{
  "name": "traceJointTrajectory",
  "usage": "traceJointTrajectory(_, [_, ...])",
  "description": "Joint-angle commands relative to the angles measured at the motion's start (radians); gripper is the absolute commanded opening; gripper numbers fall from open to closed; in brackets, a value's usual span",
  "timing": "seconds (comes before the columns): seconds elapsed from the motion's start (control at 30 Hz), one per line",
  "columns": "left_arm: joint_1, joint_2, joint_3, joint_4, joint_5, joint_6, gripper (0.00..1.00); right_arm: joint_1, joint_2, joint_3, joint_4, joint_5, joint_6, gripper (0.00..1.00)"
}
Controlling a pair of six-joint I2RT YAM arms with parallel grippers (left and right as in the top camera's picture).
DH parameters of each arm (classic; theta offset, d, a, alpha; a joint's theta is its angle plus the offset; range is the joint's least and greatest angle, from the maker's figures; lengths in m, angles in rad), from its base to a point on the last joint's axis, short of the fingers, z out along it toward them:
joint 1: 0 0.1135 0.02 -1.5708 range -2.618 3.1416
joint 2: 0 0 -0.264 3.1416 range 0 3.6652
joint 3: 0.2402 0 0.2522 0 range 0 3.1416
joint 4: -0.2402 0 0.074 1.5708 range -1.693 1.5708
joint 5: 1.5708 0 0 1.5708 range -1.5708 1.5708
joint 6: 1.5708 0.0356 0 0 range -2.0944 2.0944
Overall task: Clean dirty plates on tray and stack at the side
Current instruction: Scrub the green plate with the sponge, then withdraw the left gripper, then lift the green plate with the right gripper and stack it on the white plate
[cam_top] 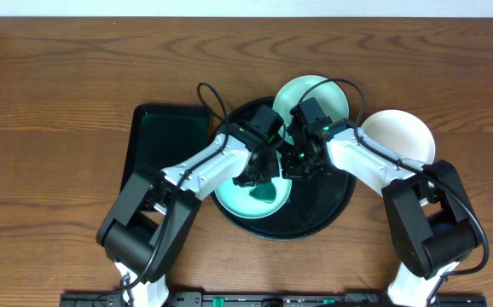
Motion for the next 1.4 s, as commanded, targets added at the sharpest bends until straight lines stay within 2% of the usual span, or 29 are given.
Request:
traceJointTrajectory(0.0, [0.067,0.031,0.003,-0.117,-0.242,-0.101,0.07,0.004,0.024,0.006,0.000,0.033,0.008,0.01])
traceJointTrajectory(0.1, [0.097,-0.001,0.026,-0.222,-0.374,-0.106,0.07,0.004,0.024,0.006,0.001,0.032,0.008,0.01])
traceJointTrajectory(0.17, [0.112,-0.021,0.026,-0.240,-0.397,-0.099,0.07,0.004,0.024,0.006,0.003,0.032,0.008,0.01])
traceJointTrajectory(0.27, [0.137,-0.056,0.032,-0.239,-0.372,-0.027,0.07,0.004,0.024,0.006,0.004,0.032,0.008,0.01])
traceJointTrajectory(0.43, [0.190,-0.166,0.110,-0.286,-0.244,0.126,0.07,0.004,0.024,0.006,0.003,0.033,0.007,0.01])
traceJointTrajectory(0.6, [0.270,-0.291,0.226,-0.399,-0.239,0.199,0.07,0.004,0.023,0.007,0.003,0.032,0.000,0.01])
traceJointTrajectory(0.77, [0.389,-0.404,0.250,-0.418,-0.239,0.229,0.07,0.024,-0.011,0.019,-0.005,0.054,-0.053,0.01])
traceJointTrajectory(1.0, [0.497,-0.400,0.220,-0.417,-0.238,0.229,0.07,0.137,-0.154,0.035,-0.081,0.409,-0.060,0.01])
traceJointTrajectory(1.37, [0.511,-0.335,0.211,-0.418,-0.239,0.229,0.07,0.416,-0.364,0.035,-0.180,1.212,-0.040,0.01])
